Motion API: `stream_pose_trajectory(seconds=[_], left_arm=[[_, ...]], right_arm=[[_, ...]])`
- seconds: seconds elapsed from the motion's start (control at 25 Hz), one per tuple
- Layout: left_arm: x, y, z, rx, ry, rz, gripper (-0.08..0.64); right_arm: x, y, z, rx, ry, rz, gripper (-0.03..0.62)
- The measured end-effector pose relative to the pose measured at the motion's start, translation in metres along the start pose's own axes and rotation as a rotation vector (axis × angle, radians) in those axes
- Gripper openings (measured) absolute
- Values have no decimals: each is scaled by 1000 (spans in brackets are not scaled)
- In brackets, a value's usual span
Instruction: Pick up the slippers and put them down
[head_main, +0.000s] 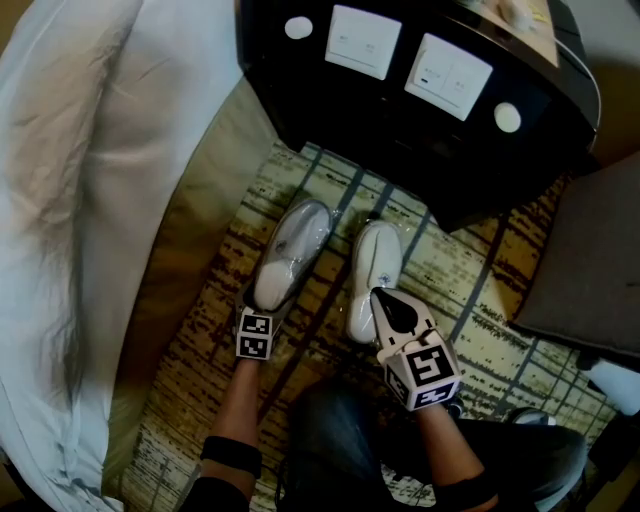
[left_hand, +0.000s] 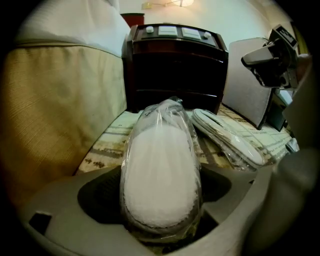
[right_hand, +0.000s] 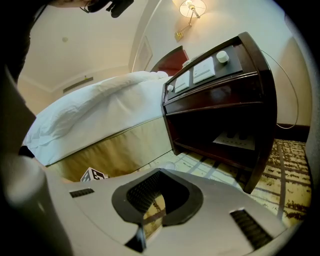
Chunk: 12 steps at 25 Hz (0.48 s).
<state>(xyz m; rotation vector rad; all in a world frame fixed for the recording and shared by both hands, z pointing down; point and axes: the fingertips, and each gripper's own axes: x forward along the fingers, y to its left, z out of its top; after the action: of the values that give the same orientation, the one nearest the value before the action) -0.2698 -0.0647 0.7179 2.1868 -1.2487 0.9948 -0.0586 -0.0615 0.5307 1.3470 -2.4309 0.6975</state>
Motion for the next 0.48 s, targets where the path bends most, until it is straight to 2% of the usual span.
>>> stream_pose_trajectory(seconds=[0.2,0.48], left_arm=[[-1,5,30,15,-12,2,422],[2,10,94,43,-47,5,422]], right_arm=[[1,-2,5,5,-10,-1,12],[3,-5,11,15,-30,-5,12]])
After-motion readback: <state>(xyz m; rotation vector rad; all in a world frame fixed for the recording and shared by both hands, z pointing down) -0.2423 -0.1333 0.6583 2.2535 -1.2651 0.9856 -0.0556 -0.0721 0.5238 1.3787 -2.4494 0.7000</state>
